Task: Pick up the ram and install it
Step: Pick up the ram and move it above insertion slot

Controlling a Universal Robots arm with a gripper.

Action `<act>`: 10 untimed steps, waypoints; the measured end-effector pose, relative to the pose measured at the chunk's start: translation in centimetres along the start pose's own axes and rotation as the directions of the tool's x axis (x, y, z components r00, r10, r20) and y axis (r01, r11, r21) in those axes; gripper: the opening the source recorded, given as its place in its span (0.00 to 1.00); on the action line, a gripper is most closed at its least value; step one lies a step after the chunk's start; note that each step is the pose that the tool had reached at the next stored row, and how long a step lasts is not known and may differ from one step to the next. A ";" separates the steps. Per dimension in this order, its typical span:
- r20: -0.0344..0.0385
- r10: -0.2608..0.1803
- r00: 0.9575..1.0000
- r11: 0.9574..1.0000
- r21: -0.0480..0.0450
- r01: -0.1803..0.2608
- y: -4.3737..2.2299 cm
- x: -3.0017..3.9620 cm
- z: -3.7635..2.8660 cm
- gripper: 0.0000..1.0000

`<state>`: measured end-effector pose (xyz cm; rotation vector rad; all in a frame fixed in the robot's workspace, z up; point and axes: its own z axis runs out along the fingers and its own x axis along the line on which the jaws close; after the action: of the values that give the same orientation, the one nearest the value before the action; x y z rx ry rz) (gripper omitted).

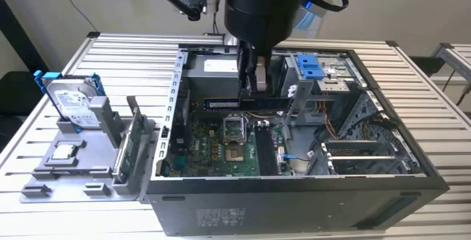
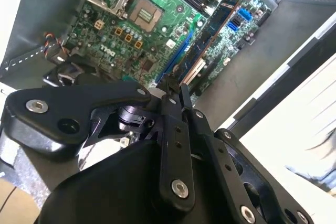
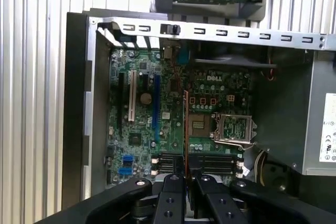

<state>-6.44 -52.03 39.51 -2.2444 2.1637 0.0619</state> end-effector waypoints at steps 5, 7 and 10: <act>0.000 0.000 1.000 1.000 0.000 0.000 -0.87 0.03 -0.01 0.14; 0.000 0.000 1.000 1.000 0.000 0.000 -1.22 0.04 -0.01 0.14; 0.000 0.000 1.000 1.000 0.000 0.000 -1.71 0.06 -0.02 0.14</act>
<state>-4.73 -52.03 39.51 -2.2444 2.1637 0.0621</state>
